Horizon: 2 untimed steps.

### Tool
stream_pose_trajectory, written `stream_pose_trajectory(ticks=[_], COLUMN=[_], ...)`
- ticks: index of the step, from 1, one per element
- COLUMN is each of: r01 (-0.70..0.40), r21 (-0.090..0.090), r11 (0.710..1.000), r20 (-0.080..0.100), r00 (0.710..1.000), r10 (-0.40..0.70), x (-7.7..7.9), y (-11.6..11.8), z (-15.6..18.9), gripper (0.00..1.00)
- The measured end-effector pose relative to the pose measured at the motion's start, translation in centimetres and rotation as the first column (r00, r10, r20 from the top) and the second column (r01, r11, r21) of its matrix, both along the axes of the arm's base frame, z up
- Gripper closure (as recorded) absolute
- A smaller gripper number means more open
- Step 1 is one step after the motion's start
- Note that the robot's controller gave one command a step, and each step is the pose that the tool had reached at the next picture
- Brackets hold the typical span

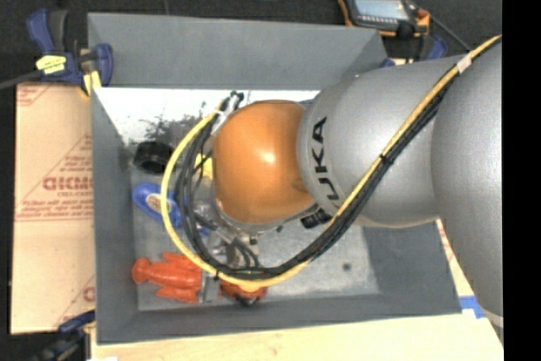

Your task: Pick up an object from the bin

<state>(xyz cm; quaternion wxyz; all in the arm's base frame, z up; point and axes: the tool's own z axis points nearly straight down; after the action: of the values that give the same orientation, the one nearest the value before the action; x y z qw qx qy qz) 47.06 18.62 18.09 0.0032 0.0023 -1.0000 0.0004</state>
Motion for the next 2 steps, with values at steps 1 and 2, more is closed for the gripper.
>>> stream_pose_trajectory(ticks=[1, 2], r01=[0.004, -0.081], r21=[0.002, 0.002], r11=[1.000, 0.997], r20=[0.008, 0.013], r00=[1.000, 0.997], r10=[-0.004, 0.081], x=[0.2, 1.8], y=[-0.1, 1.6], z=[0.4, -3.6], gripper=[0.00, 0.00])
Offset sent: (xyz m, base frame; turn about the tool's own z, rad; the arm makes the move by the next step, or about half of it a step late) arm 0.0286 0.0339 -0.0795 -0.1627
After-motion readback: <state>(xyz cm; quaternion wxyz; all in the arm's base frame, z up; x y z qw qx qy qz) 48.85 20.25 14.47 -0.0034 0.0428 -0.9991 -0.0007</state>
